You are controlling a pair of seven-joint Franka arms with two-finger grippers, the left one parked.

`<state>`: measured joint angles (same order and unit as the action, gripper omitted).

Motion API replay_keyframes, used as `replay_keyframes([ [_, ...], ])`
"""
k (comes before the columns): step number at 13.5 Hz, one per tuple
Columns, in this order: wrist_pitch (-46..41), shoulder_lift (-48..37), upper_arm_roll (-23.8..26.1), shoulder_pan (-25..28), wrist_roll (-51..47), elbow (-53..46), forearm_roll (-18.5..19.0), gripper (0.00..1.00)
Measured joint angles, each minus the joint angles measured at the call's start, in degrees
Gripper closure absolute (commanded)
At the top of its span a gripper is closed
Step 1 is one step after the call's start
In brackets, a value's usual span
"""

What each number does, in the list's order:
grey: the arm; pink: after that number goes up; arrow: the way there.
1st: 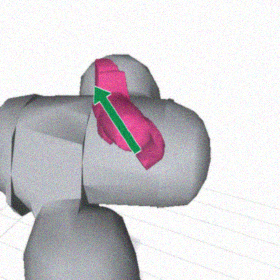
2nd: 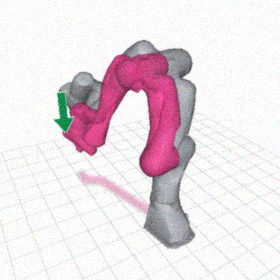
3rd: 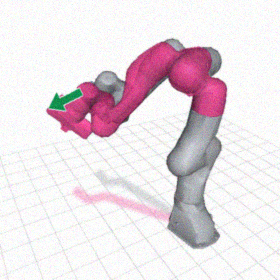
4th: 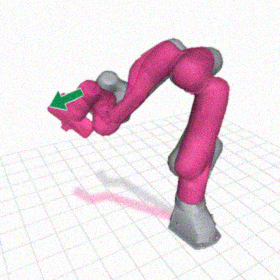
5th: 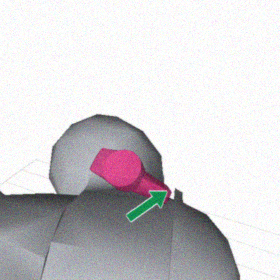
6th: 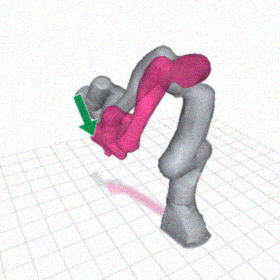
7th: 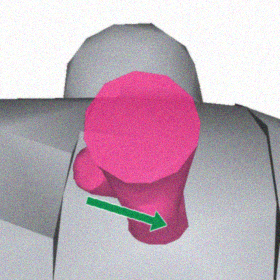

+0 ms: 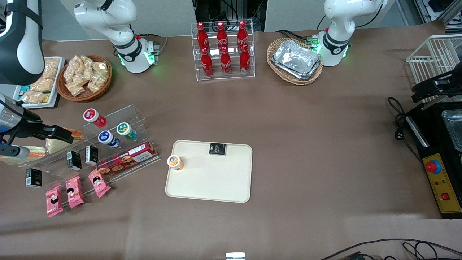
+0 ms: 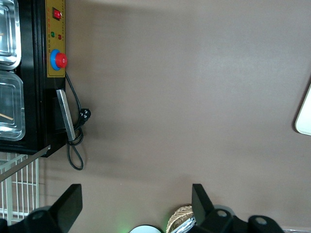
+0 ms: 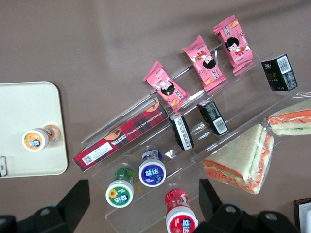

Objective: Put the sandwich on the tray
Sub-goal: 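Move the right gripper over the wrapped sandwich on the acrylic rack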

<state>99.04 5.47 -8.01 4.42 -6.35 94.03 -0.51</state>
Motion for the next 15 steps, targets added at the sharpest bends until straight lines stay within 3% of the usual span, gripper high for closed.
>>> replay_keyframes([
  [13, 0.0, -0.1, -1.0, -0.2, -3.0, -1.6, -0.3, 0.00],
  [15, 0.0, -0.1, -1.0, -0.2, -7.4, -1.7, -0.3, 0.00],
])
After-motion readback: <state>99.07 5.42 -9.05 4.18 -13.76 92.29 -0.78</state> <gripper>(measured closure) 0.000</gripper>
